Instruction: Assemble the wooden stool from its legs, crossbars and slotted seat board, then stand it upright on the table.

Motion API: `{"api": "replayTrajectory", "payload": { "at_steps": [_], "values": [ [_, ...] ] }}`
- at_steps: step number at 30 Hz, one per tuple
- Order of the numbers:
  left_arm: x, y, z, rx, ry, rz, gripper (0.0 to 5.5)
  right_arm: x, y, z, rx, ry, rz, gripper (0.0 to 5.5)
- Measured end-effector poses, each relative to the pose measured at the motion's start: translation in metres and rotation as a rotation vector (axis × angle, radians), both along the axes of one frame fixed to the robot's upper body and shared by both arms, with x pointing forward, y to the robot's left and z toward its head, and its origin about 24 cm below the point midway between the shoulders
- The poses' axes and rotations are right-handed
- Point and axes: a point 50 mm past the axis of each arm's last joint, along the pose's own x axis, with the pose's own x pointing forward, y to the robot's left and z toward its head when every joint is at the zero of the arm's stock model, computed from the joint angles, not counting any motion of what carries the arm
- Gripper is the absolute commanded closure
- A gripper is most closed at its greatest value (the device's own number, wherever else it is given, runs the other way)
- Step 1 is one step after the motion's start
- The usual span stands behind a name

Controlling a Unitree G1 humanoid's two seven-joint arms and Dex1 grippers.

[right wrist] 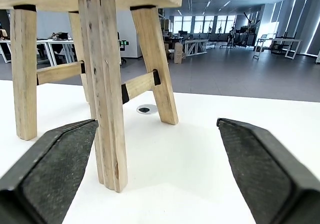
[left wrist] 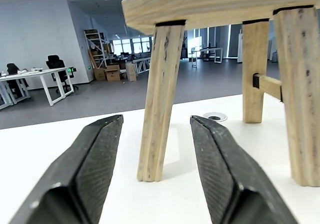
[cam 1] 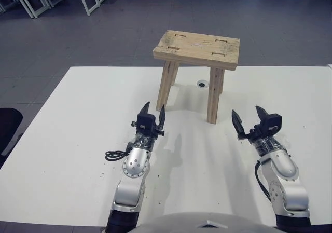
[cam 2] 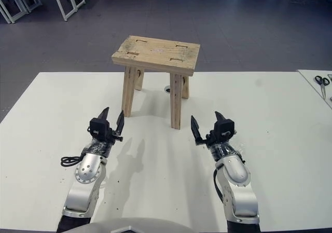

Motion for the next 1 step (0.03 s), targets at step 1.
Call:
{"api": "replayTrajectory", "payload": {
  "at_steps": [1],
  "values": [
    [0.0012, 0.0047, -0.0047, 0.001, 0.019, 0.024, 2.99, 0.0004, -0.0006, -0.0034, -0.003, 0.01, -0.013, 1.7]
  ]
}}
